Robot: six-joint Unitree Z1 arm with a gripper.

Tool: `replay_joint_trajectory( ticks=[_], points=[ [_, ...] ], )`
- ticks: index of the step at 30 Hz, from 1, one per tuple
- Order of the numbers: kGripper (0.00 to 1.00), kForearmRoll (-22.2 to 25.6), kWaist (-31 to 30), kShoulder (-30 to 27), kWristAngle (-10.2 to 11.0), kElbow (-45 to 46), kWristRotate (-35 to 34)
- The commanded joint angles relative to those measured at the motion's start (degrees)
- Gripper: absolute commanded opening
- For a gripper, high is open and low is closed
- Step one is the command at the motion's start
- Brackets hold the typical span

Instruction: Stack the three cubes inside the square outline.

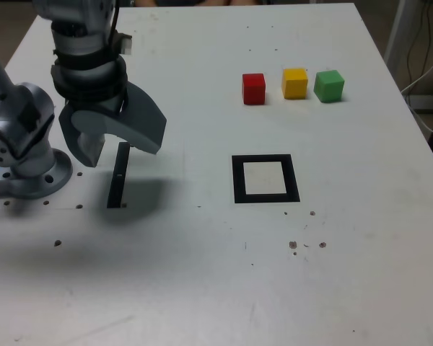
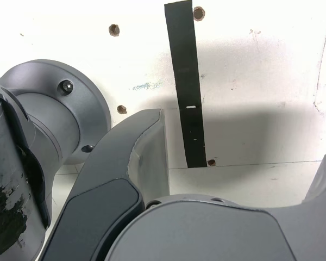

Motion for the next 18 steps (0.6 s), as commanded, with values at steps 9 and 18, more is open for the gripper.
replay_joint_trajectory(
  ticks=[9, 18],
  points=[
    [0.99, 0.84, 0.01, 0.11, 0.2, -0.16, -0.09],
    [0.99, 0.98, 1.14, -0.21, -1.75, -1.62, 2.89]
  ],
)
